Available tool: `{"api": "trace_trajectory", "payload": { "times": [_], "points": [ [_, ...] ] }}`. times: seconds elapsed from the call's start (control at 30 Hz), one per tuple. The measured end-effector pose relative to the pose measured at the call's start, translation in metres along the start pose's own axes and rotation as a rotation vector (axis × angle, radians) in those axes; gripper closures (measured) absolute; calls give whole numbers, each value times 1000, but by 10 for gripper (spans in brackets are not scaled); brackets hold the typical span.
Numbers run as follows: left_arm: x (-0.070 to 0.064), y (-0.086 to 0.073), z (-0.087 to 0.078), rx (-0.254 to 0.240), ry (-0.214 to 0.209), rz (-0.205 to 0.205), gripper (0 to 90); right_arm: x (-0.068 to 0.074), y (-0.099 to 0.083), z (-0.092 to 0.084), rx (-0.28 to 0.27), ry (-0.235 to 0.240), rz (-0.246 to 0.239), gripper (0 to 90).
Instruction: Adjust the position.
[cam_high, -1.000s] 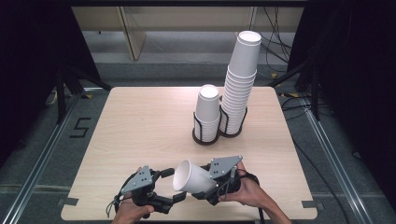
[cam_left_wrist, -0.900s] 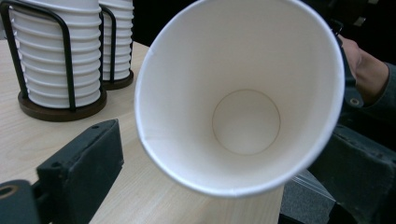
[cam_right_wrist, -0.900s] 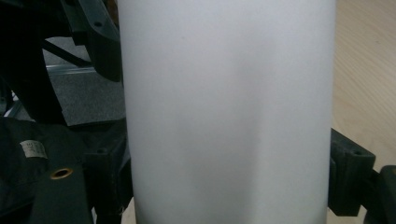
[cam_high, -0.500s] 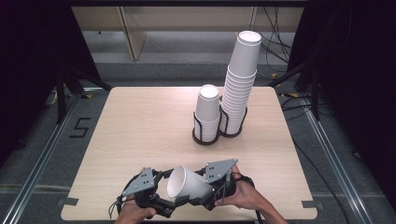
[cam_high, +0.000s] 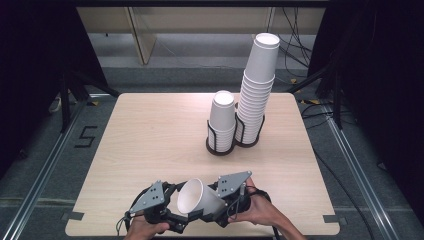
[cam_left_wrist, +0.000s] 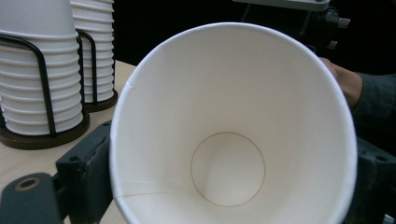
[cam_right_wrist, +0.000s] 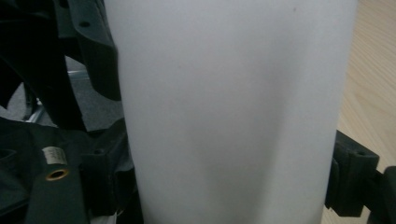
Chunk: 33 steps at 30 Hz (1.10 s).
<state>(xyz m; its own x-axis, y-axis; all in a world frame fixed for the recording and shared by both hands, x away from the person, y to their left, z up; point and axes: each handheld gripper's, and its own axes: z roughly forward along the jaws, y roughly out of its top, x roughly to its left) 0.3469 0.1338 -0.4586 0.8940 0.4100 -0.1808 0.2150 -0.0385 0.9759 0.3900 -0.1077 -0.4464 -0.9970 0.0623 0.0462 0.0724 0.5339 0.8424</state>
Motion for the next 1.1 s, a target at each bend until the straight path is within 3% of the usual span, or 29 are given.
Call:
{"api": "trace_trajectory", "payload": {
  "times": [0.07, 0.1, 0.17, 0.3, 0.33, 0.43, 0.5, 0.57, 0.6, 0.67, 0.83, 1.1],
  "points": [
    [0, 1, 0, -6, 6, -1, 111, 0, 0, 0, 9, -9, 6, 183],
    [0, 2, -2, 3, 21, -4, 112, 0, 1, -3, 33, -37, 11, 162],
    [1, 4, -4, 10, 35, 28, 114, 0, 2, -6, 49, -64, 5, 184],
    [1, 4, -3, 4, 28, 29, 106, 1, 3, -5, 65, -66, -17, 218],
    [0, 4, -4, 17, 46, 34, 99, 2, 3, -3, 78, -69, -27, 223],
    [1, 3, -3, -42, 38, 6, 73, 2, 2, -2, 50, -67, -25, 229],
    [1, 3, -4, -41, 54, -8, 65, 2, 1, -3, 15, -60, -7, 231],
    [0, 3, -3, -77, 44, -35, 70, 1, 0, -1, -42, -60, -5, 232],
    [0, 3, -3, -77, 44, -35, 80, 1, 0, -1, -42, -60, -5, 232],
    [-3, 3, -2, -84, 45, -15, 92, 2, 2, -1, -93, -44, 14, 233],
    [-4, 4, -2, -99, 51, -15, 96, 3, 2, 0, -91, -35, 17, 231],
    [-4, 2, -1, -77, 49, 0, 136, 1, -1, 3, -73, -22, 45, 214]
  ]
}}
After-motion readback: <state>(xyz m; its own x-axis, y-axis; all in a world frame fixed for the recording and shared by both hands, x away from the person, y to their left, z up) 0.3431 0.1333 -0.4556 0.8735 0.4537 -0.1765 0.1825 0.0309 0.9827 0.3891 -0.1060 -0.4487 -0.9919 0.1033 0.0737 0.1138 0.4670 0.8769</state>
